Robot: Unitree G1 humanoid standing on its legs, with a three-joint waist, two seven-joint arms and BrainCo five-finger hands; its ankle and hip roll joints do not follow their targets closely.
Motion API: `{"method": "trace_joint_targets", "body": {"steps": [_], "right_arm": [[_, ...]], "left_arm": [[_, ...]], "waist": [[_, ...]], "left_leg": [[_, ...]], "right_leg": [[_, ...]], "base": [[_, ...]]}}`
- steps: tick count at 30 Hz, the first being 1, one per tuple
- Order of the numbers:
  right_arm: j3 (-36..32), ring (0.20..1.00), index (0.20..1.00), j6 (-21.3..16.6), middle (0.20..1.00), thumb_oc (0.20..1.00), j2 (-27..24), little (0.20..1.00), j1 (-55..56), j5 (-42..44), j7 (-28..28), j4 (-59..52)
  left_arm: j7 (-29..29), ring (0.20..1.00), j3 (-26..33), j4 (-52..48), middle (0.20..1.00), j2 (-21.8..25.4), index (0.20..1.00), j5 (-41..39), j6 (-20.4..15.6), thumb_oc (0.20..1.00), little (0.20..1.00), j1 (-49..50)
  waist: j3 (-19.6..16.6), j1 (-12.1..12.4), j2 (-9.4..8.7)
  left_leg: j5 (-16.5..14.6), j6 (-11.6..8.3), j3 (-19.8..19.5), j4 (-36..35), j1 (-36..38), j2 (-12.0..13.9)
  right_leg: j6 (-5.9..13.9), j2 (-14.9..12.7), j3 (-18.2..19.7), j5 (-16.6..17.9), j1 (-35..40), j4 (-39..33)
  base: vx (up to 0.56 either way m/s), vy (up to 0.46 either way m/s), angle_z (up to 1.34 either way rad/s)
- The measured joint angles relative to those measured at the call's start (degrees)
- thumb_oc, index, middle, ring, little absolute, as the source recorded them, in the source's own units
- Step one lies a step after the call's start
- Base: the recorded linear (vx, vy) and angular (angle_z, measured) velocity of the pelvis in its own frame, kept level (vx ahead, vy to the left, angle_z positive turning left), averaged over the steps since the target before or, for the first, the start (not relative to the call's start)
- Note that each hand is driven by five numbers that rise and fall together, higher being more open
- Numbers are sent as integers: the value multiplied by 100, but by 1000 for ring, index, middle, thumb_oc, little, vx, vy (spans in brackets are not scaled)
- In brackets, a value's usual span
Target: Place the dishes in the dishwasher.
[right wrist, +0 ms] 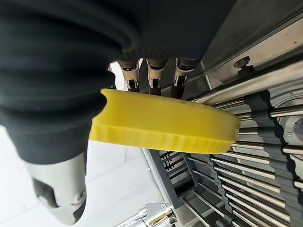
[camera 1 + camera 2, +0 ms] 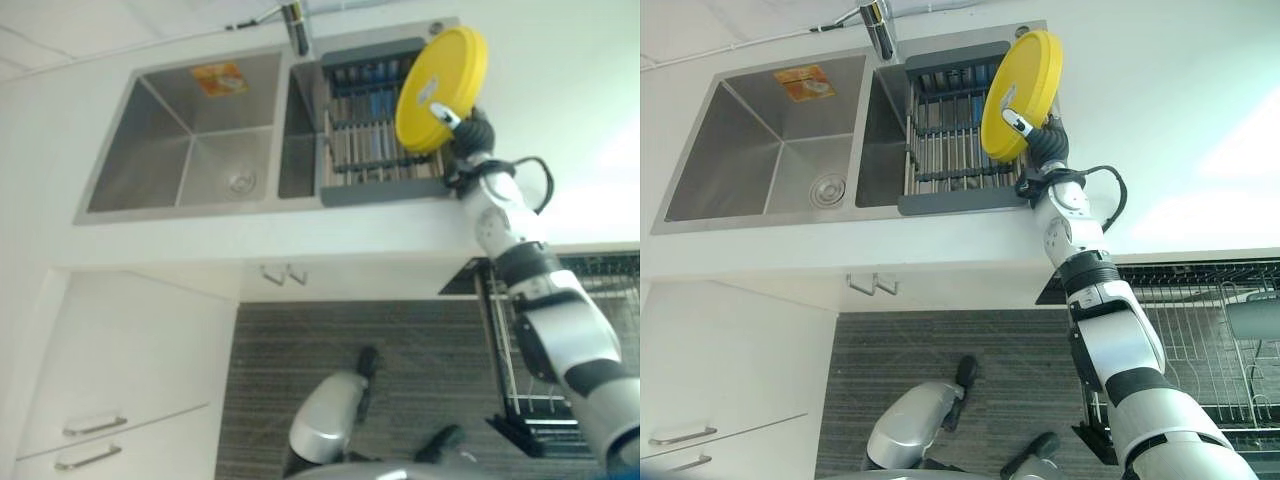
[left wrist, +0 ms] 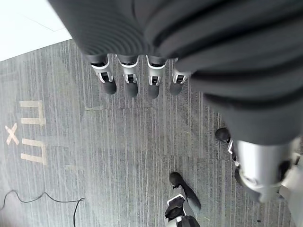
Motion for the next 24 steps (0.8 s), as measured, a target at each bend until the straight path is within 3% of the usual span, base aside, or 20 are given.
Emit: {"method": "trace_joint_targets", "body": {"steps": [24], "right_arm": [[72, 1000, 1000, 373, 1000, 1000, -199, 1000, -343, -127, -126, 449]], "left_arm": [[-76, 1000, -37, -6, 1000, 2, 1000, 0, 63, 1000, 1000, -7]], "waist": [[14, 55, 122]], "left_leg": [[50, -79, -142, -2, -58, 2]], "right_leg": [[63, -43, -98, -129, -91, 296]], "base": [[1, 5, 2]]}}
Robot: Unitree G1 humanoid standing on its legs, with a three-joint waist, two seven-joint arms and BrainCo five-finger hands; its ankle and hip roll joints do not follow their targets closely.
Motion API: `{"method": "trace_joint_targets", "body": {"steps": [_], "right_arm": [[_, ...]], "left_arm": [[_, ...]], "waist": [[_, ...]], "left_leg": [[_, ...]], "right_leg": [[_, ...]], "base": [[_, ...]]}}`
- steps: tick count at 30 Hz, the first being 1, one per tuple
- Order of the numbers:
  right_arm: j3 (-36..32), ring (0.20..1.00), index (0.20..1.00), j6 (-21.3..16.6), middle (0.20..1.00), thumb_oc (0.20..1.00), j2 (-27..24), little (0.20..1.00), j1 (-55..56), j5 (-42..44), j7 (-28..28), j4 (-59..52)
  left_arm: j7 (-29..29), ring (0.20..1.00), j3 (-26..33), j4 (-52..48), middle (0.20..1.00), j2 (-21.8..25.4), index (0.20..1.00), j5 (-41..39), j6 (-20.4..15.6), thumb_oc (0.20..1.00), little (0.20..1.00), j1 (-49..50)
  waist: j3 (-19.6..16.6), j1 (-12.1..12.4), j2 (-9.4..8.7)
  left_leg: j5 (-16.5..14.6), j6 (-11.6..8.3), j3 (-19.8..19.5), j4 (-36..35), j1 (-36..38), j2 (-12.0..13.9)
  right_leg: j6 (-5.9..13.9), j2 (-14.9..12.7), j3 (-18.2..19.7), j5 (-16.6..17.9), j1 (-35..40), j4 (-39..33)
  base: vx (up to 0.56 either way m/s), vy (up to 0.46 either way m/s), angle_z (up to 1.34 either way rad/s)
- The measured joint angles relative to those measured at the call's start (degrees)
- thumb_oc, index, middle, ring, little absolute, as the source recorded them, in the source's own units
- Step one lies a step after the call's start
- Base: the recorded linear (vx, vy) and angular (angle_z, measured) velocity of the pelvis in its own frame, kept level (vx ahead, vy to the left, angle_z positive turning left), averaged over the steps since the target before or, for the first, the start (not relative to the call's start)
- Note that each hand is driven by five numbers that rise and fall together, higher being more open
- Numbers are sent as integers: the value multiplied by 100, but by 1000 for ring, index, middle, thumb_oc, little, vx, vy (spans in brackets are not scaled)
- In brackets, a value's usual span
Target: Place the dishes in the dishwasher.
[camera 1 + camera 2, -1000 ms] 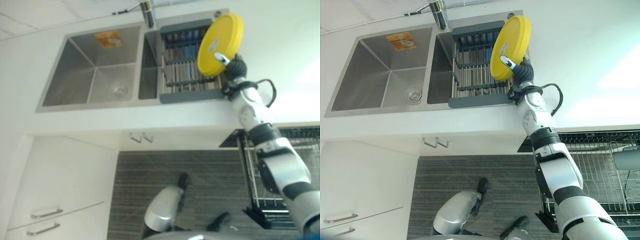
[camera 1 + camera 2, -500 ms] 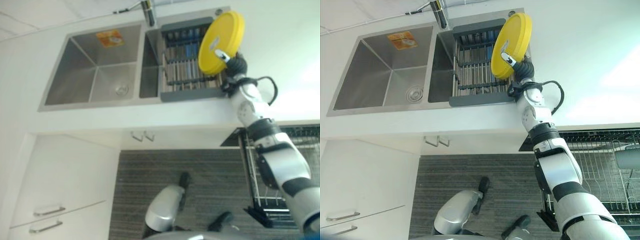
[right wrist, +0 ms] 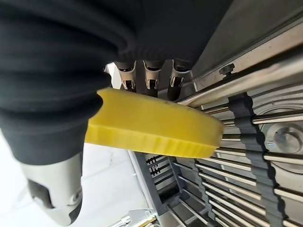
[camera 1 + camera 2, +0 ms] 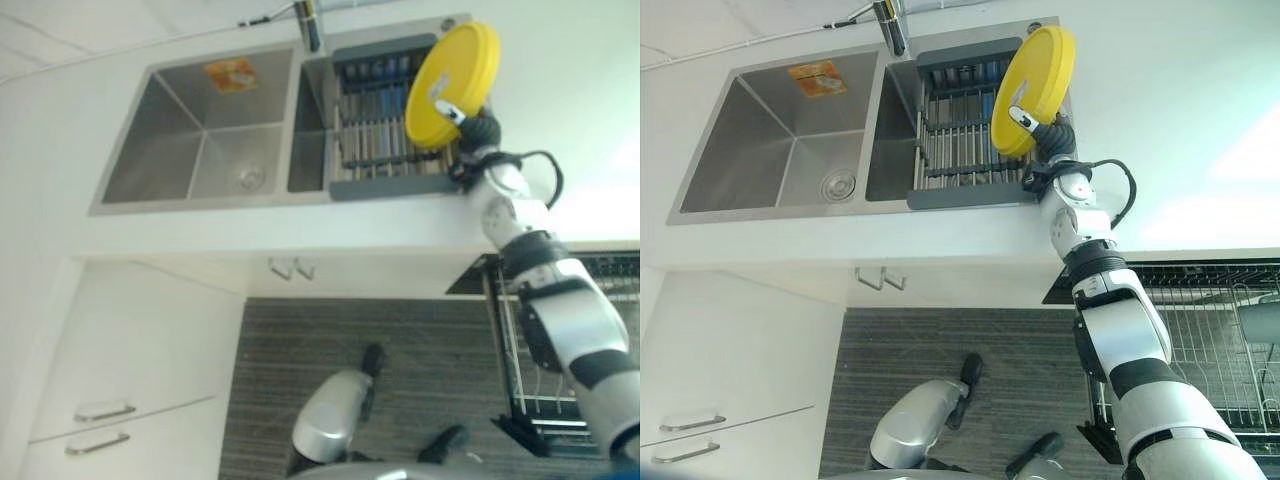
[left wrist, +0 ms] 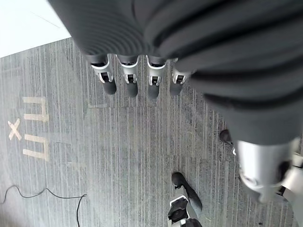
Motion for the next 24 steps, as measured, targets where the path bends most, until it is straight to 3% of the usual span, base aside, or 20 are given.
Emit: {"method": "trace_joint_targets", "body": {"steps": [17, 19, 20, 23, 24], "right_arm": [[60, 1000, 1000, -4, 1000, 1000, -25, 1000, -131, -105, 18, 221], [60, 517, 517, -16, 517, 517, -28, 517, -135, -105, 5, 221], [62, 369, 369, -15, 369, 369, -32, 369, -143, -105, -36, 222], [134, 200, 200, -14, 200, 200, -44, 200, -172, -115, -121, 225], [137, 200, 200, -14, 200, 200, -49, 200, -176, -111, -133, 225]], "left_arm": [[2, 1000, 16, 3, 1000, 1, 1000, -122, 6, 1000, 1000, 1], [1, 1000, 15, 2, 1000, 1, 1000, -123, 6, 1000, 1000, 1], [1, 1000, 14, 1, 1000, 0, 1000, -125, 6, 1000, 1000, 1], [0, 1000, 15, -1, 1000, -1, 1000, -244, 22, 1000, 1000, 2], [-1, 1000, 16, 3, 1000, -1, 1000, -244, 24, 1000, 1000, 2]], "waist": [[-11, 3, 42], [-10, 3, 59], [-13, 3, 81], [-18, 1, 95], [-18, 2, 95]], "left_leg": [[33, -31, -37, -38, -4, 0], [39, -26, -37, -40, -4, 2], [45, -25, -37, -46, -4, 1], [102, -22, -39, -129, 10, 1], [123, -8, -40, -129, 8, 3]], "right_leg": [[-15, -26, -37, -45, -42, 100], [-15, -27, -36, -45, -44, 104], [-15, -30, -36, -45, -49, 112], [-15, -29, -38, -45, -71, 116], [-15, -27, -39, -45, -74, 119]], "base": [[0, 1, 0], [0, 0, 0], [0, 0, 0], [0, 0, 0], [0, 0, 0]]}}
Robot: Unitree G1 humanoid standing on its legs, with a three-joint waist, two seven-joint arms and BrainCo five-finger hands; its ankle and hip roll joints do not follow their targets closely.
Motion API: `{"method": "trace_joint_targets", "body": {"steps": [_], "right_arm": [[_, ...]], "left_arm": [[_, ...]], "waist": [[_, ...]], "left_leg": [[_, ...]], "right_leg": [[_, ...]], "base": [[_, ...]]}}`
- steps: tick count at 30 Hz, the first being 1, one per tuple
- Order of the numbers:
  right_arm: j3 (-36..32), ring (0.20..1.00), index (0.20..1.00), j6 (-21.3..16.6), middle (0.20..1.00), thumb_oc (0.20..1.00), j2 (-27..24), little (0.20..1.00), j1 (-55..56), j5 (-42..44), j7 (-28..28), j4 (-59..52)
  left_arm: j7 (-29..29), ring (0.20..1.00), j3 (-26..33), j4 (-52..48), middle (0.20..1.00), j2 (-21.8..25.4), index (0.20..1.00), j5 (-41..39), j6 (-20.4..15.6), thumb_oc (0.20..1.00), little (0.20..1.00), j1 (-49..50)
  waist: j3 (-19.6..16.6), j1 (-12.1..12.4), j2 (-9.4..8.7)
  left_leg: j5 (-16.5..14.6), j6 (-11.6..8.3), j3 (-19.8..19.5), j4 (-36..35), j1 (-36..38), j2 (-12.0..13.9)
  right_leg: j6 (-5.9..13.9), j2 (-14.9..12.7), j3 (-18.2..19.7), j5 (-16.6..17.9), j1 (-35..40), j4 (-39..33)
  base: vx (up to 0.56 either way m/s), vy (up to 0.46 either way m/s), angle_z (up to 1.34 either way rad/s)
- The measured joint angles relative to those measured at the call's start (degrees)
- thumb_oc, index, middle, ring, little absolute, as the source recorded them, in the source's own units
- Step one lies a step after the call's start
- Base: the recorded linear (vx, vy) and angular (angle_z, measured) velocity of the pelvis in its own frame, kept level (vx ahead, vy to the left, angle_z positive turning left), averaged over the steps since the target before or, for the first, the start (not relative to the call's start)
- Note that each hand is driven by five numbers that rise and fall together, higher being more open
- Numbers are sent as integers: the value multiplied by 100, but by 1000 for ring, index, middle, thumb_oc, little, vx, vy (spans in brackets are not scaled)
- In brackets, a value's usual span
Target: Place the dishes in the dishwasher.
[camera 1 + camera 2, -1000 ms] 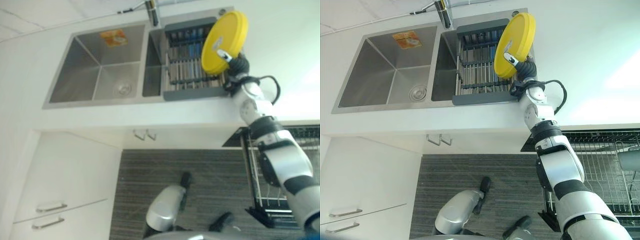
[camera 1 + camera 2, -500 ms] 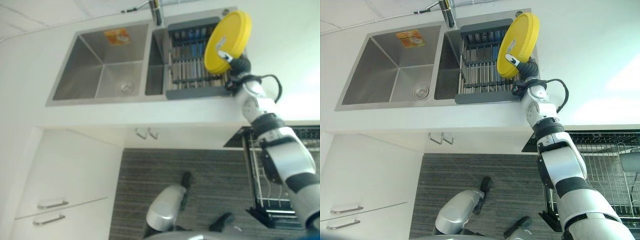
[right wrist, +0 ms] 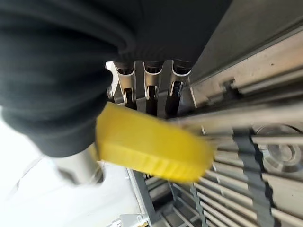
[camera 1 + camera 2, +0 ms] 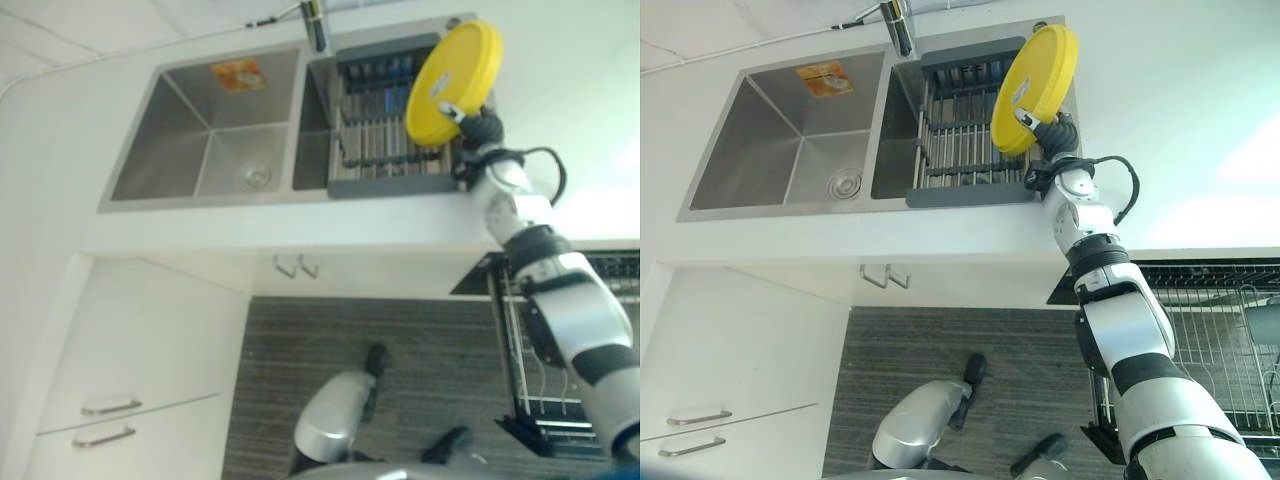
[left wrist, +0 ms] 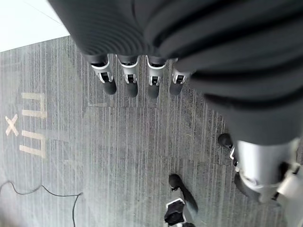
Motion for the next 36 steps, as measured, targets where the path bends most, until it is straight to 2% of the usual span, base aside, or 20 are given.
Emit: {"method": "trace_joint_targets", "body": {"steps": [3, 8, 13, 14, 20, 23, 24, 26, 28, 31, 33, 34, 35, 36], "right_arm": [[5, 200, 200, -14, 200, 200, -2, 200, -3, -7, -56, 6], [16, 200, 200, -58, 200, 200, 29, 200, -1, -4, -146, 6], [15, 200, 200, -315, 200, 200, 65, 200, 8, 15, -187, 13], [4, 200, 200, -556, 200, 200, 89, 200, 8, 142, -215, 8], [-57, 200, 200, -1123, 200, 200, 199, 200, 49, 907, -203, -224], [-396, 200, 200, -1452, 200, 200, 449, 200, 336, 1244, -158, -832], [-441, 200, 200, -1548, 200, 200, 483, 200, 395, 1243, -142, -962], [-411, 200, 200, -1705, 200, 200, 500, 200, 404, 1215, -109, -1112], [-418, 200, 200, -1897, 200, 200, 474, 200, 408, 1132, -122, -1624], [-292, 200, 200, -2028, 200, 200, 478, 200, 435, 1128, -162, -2512], [-196, 200, 200, -2137, 200, 200, 473, 200, 665, 1161, -153, -3041], [-191, 200, 200, -2257, 200, 200, 502, 200, 1319, 1451, -113, -3674], [-196, 200, 200, -2239, 200, 200, 502, 200, 1827, 1565, -154, -3975], [-238, 200, 200, -2078, 200, 200, 501, 200, 2467, 1596, -214, -4685]], "left_arm": [[71, 1000, -1, 0, 1000, -1, 1000, 25, 15, 1000, 1000, 1], [512, 1000, -4, 0, 1000, 3, 1000, 263, 10, 1000, 1000, -12], [542, 1000, 2, 1, 1000, 2, 1000, 260, 10, 1000, 1000, -11], [543, 1000, 1, 0, 1000, 2, 1000, 260, 7, 1000, 1000, -10], [585, 1000, -1, 1, 1000, -25, 1000, 257, -3, 1000, 1000, -9], [740, 1000, 18, 4, 1000, -45, 1000, 268, -16, 1000, 1000, -5], [844, 1000, 44, 7, 1000, -39, 1000, 279, -14, 1000, 1000, 8], [1167, 1000, 77, 115, 1000, 19, 1000, 465, 19, 1000, 1000, 40], [1365, 1000, 165, 137, 1000, 82, 1000, 503, 32, 1000, 1000, 52], [1466, 1000, 488, 255, 1000, 191, 1000, 531, 16, 1000, 1000, 196], [1509, 1000, 504, 314, 1000, 228, 1000, 678, 21, 1000, 1000, 301], [1505, 1000, 501, 291, 1000, 200, 1000, 703, 16, 1000, 1000, 349], [1503, 1000, 505, 275, 1000, 173, 1000, 702, -5, 1000, 1000, 369], [1421, 1000, 668, 114, 1000, 130, 1000, 705, -25, 1000, 1000, 323]], "waist": [[-3, 5, 6], [-8, 4, 13], [-16, 4, 35], [-19, 16, 40], [-29, -38, 48], [-58, -51, 7], [-121, -51, -40], [-438, -49, -264], [-585, -99, -415], [-921, -267, -719], [-1240, -390, -895], [-1484, -567, -1029], [-1590, -721, -1062], [-1601, -1001, -1083]], "left_leg": [[25, 11, -3, -1, 0, -3], [43, 34, 3, -3, 18, -3], [59, 44, 2, -7, 41, 3], [62, 44, 14, -70, 154, -4], [71, 40, 23, -93, 208, 52], [75, 35, 50, -106, 367, 104], [84, 18, 47, -149, 410, 130], [134, -56, 72, -279, 420, 215], [157, -99, 172, -312, 572, 331], [263, -269, 308, -550, 723, 533], [339, -376, 351, -710, 808, 657], [382, -440, 371, -834, 921, 736], [404, -526, 509, -929, 977, 841], [581, -467, 580, -1006, 1014, 894]], "right_leg": [[0, -1, -7, 0, 2, 2], [0, -3, -5, 1, 15, 0], [7, 1, -6, 5, 34, -6], [57, 2, -5, 34, 130, -48], [94, 62, -4, 53, 183, -104], [106, 169, 0, 85, 384, -270], [103, 203, -2, 88, 418, -306], [122, 327, 14, 146, 409, -471], [103, 442, 127, 156, 519, -542], [-21, 692, 207, 262, 583, -824], [-59, 828, 293, 273, 587, -884], [-152, 913, 331, 216, 575, -839], [-183, 954, 488, 190, 468, -760], [-202, 976, 529, 187, 383, -721]], "base": [[0, 0, 0], [0, 0, 0], [-6, -4, 0], [-39, -43, -2], [-58, -67, -2], [-29, -151, -4], [-44, -167, -2], [-70, -151, -11], [-152, -209, -25], [-208, -234, -27], [-180, -200, -23], [-287, -287, -35], [-418, -329, -38], [-427, -336, -105]]}}
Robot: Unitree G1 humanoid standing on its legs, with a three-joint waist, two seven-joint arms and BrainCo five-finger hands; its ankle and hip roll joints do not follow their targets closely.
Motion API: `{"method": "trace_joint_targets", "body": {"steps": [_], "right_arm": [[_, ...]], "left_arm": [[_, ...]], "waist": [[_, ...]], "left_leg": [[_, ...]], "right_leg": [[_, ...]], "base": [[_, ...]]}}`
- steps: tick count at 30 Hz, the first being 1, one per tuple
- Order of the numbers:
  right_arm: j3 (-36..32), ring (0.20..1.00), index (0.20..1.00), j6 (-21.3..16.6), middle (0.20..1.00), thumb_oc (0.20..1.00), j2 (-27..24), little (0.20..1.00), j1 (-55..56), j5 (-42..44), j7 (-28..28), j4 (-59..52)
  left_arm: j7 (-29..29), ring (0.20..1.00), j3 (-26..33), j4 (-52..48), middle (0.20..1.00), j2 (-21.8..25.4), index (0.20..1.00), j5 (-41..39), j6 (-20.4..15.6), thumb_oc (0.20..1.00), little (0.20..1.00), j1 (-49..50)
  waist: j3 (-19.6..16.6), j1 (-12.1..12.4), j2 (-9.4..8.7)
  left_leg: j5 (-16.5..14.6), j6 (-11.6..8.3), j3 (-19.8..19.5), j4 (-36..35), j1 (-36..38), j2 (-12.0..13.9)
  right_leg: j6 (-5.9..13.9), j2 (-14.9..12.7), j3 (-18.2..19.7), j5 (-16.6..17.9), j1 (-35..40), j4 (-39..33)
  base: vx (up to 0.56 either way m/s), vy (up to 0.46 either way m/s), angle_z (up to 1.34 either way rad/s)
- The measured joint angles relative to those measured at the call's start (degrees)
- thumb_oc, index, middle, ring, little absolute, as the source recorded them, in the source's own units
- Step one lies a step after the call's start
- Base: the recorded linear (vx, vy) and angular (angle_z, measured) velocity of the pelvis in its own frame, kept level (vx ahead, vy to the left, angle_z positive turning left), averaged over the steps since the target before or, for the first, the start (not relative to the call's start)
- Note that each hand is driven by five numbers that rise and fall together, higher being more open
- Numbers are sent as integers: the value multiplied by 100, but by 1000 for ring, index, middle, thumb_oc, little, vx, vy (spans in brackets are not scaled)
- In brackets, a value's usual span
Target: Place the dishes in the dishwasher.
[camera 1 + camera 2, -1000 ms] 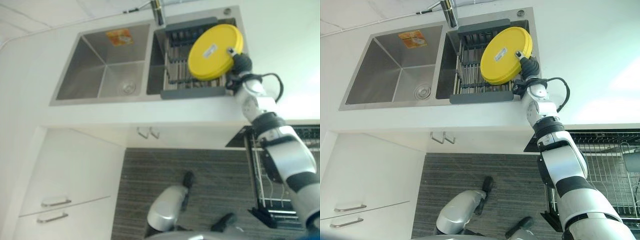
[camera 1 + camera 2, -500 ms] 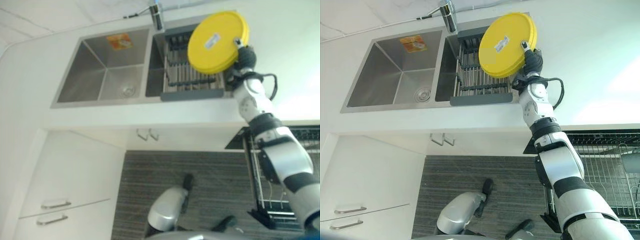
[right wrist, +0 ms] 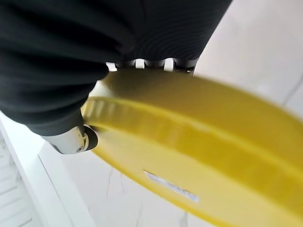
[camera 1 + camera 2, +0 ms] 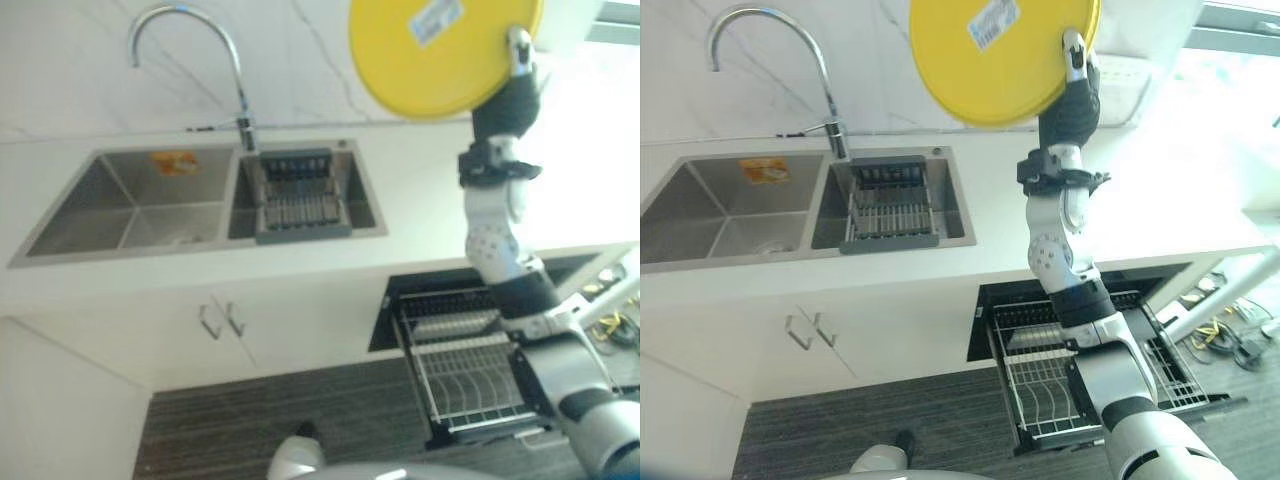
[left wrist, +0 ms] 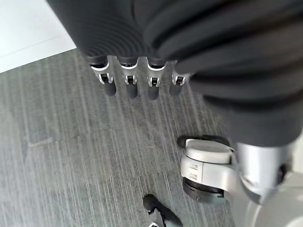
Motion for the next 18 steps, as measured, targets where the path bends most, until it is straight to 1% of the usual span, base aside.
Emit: {"method": "trace_joint_targets", "body": {"steps": [1, 2, 3, 4, 5, 6, 7, 8, 9, 10, 11, 12, 13, 14, 15, 16, 18], "right_arm": [[202, 200, 200, 236, 200, 200, 250, 200, 1760, -9, 133, -1697], [382, 200, 200, 321, 200, 200, 166, 200, 2838, -8, 269, -2284], [285, 200, 200, 359, 200, 200, -72, 200, 3226, -8, 243, -2196], [116, 200, 200, 410, 200, 200, -230, 200, 3459, 14, 215, -2030], [-294, 200, 200, 541, 200, 200, -590, 200, 3603, 191, 250, -1286], [-569, 200, 200, 571, 200, 200, -749, 200, 3592, 220, 325, -1099], [-596, 200, 200, 580, 200, 200, -769, 200, 3637, 224, 425, -1103], [-790, 200, 200, 749, 200, 200, -866, 200, 3955, 283, 791, -1280], [-873, 200, 200, 841, 200, 200, -961, 200, 4185, 330, 1038, -1417], [-865, 200, 200, 965, 200, 200, -1015, 200, 4189, 351, 1144, -1289], [-880, 200, 200, 982, 200, 200, -969, 200, 4148, 353, 1200, -1060], [-872, 200, 200, 1020, 200, 200, -861, 200, 4136, 409, 1243, -823], [-866, 200, 200, 1066, 200, 200, -789, 200, 4127, 446, 1266, -667], [-869, 200, 200, 1082, 200, 200, -756, 200, 4117, 447, 1298, -539], [-853, 200, 200, 1096, 200, 200, -744, 200, 4074, 444, 1339, -477], [-834, 200, 200, 1104, 200, 200, -747, 200, 4065, 441, 1401, -458], [-781, 200, 200, 1105, 200, 200, -693, 200, 4027, 436, 1475, -374]], "left_arm": [[-64, 1000, 73, -342, 1000, -180, 1000, -14, -49, 1000, 1000, 110], [20, 1000, 84, -202, 1000, -207, 1000, 2, -72, 1000, 1000, 184], [12, 1000, 41, -146, 1000, -208, 1000, -6, -97, 1000, 1000, 171], [12, 1000, 30, -93, 1000, -191, 1000, -7, -95, 1000, 1000, 148], [-2, 1000, -24, -44, 1000, -233, 1000, -48, -66, 1000, 1000, 39], [-21, 1000, -185, 11, 1000, -251, 1000, -60, -53, 1000, 1000, -46], [-21, 1000, -195, 9, 1000, -267, 1000, -58, -44, 1000, 1000, -68], [-20, 1000, -390, -2, 1000, -261, 1000, -51, 13, 1000, 1000, -128], [-26, 1000, -446, -5, 1000, -178, 1000, -54, 25, 1000, 1000, -118], [-46, 1000, -445, 9, 1000, -243, 1000, -59, 37, 1000, 1000, -104], [-41, 1000, -484, 17, 1000, -260, 1000, -52, 40, 1000, 1000, -114], [-39, 1000, -645, 3, 1000, -183, 1000, -48, 36, 1000, 1000, -117], [-55, 1000, -649, 6, 1000, -87, 1000, -48, 37, 1000, 1000, -120], [-67, 1000, -644, -5, 1000, -63, 1000, -56, 32, 1000, 1000, -169], [-65, 1000, -648, -1, 1000, -114, 1000, -55, 34, 1000, 1000, -180], [-74, 1000, -655, 2, 1000, -209, 1000, -55, 37, 1000, 1000, -139], [-94, 1000, -692, 3, 1000, -292, 1000, -53, 37, 1000, 1000, -118]], "waist": [[-39, -298, -11], [-110, -794, 108], [-181, -1179, 228], [-203, -1365, 275], [-278, -1581, 449], [-298, -1569, 574], [-287, -1627, 585], [-289, -1647, 555], [-274, -1629, 535], [-264, -1682, 571], [-259, -1665, 665], [-246, -1679, 581], [-222, -1681, 417], [-209, -1670, 412], [-174, -1633, 428], [-128, -1587, 533], [-53, -1553, 515]], "left_leg": [[36, 28, 454, 30, 94, 45], [28, 48, 734, -14, 137, 123], [29, 48, 985, -49, 188, 193], [15, 31, 1073, 11, 188, 223], [-268, -103, 1202, 203, 202, 400], [-316, -117, 1139, 201, 171, 512], [-318, -122, 1070, 208, 195, 526], [-316, -150, 1215, 197, 200, 528], [-324, -134, 1378, 218, 169, 537], [-394, -103, 1408, 185, 153, 553], [-405, -97, 1345, 159, 84, 635], [-406, -97, 1317, 181, 72, 644], [-407, -99, 1318, 155, 76, 564], [-453, -101, 1319, 71, 95, 537], [-431, -67, 1325, 166, 95, 490], [-448, -40, 1328, 213, 188, 453], [-401, -44, 1315, 122, 248, 420]], "right_leg": [[-97, 19, 380, 160, -152, -53], [-52, 25, 629, 175, -267, -110], [-60, 57, 765, 218, -422, -43], [-69, 63, 894, 218, -524, 54], [-247, 164, 1169, 232, -726, 184], [-243, 220, 1167, 251, -902, 355], [-292, 237, 1161, 220, -980, 455], [-431, 173, 1166, 107, -1142, 723], [-491, 112, 1190, 37, -1286, 900], [-455, 123, 1185, 61, -1373, 880], [-278, 188, 1189, 71, -1405, 976], [-322, 71, 1210, -179, -1545, 1573], [-392, -4, 1194, -347, -1563, 1659], [-431, 0, 1134, -394, -1586, 1533], [-407, -17, 1093, -334, -1585, 1417], [-354, 30, 979, -242, -1459, 1271], [-376, 40, 911, -213, -1427, 1246]], "base": [[-378, -283, -130], [-253, -233, -177], [-205, -187, -127], [-119, -122, -156], [-106, -162, -153], [-107, -221, -133], [-87, -208, -49], [-43, -140, -6], [-5, -79, -35], [7, -69, -63], [20, -58, -65], [24, -41, -26], [35, -50, 9], [34, -37, 17], [29, -25, 12], [21, 0, 15], [23, 11, 15]]}}
